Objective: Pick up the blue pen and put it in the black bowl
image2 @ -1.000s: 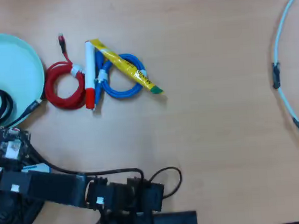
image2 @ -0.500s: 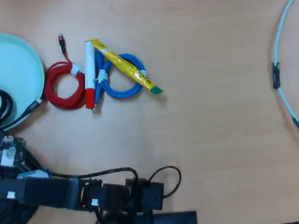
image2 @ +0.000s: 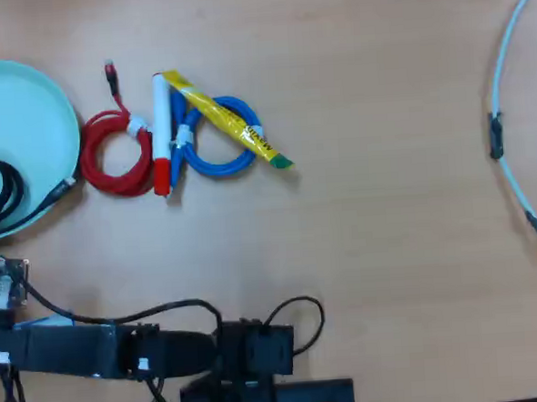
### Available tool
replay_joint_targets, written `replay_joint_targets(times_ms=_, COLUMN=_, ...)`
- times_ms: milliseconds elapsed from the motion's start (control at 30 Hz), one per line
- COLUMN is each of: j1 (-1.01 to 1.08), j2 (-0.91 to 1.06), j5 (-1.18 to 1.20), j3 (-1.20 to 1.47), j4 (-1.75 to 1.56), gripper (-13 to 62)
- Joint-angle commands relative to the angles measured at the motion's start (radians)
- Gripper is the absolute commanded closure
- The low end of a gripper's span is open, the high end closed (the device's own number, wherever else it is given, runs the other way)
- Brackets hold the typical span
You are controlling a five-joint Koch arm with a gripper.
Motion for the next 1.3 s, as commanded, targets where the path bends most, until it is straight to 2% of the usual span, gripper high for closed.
replay_joint_targets(times_ms=0, j1=0.0, j2=-0.012, j5=-0.011, j3=-0.017, j4=0.08, gripper=55.8)
replay_joint_targets(times_ms=133, j1=0.015, j2=0.021, j5=-0.008, j3=-0.064, j4=0.253, gripper=56.1)
replay_joint_targets(times_ms=333, j1=0.066, j2=0.215, j5=0.051, j3=-0.141, j4=0.483, gripper=56.0)
replay_joint_targets(times_ms=667, j1=0.121, j2=0.247, j5=0.147, j3=-0.146, j4=0.75, gripper=56.1)
replay_joint_targets(times_ms=933, j1=0.112, j2=0.364, j5=0.15, j3=-0.252, j4=0.767, gripper=56.1)
replay_joint_targets(times_ms=1267, j1=0.121, j2=0.382, j5=0.276, j3=-0.298, j4=0.767, gripper=56.0)
